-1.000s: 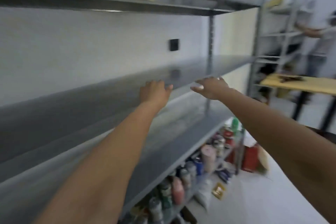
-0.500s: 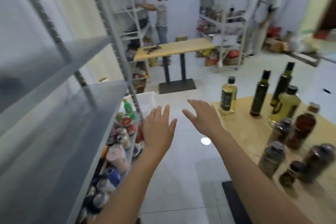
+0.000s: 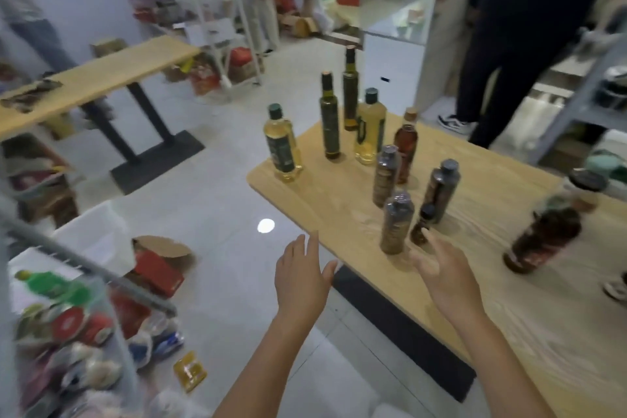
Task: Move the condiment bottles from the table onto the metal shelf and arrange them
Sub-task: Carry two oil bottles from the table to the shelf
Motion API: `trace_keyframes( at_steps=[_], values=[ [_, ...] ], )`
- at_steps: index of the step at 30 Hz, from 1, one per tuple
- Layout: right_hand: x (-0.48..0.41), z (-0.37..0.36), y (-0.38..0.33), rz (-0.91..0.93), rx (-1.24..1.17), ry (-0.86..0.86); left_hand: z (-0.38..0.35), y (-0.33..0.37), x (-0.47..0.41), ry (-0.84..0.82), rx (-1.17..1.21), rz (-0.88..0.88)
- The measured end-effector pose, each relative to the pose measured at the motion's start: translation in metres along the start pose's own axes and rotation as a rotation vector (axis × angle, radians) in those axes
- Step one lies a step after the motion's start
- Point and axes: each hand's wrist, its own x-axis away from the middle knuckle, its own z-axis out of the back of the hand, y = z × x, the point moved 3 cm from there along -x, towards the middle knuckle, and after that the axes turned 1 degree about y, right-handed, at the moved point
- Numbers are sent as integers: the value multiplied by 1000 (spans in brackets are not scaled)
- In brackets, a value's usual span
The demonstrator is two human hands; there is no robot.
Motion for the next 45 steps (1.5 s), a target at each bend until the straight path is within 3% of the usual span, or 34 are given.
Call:
trace_keyframes(
  at_steps=[5, 12, 21, 28, 32, 37, 45],
  values=[
    [-22, 14, 26, -110, -24, 61, -23, 47, -53, -62, 10, -178],
    [-108, 19, -6, -73, -57, 116, -22, 63, -137, -16, 27, -183],
    [-191, -19, -80, -44, -16, 71, 14, -13, -242, 112, 97, -47],
    [-258, -72, -144, -123, -65, 117, 33, -93, -355, 183, 375, 100],
    [-311, -102, -195, -130, -109, 116, 22, -135, -411, -14, 503, 104],
    [-382, -123, -245, -191, -235, 144, -2, -149, -443, -297, 677, -9],
    [-433, -164, -221, -374, -315, 77, -20, -148, -450, -344, 761, -17]
  ],
)
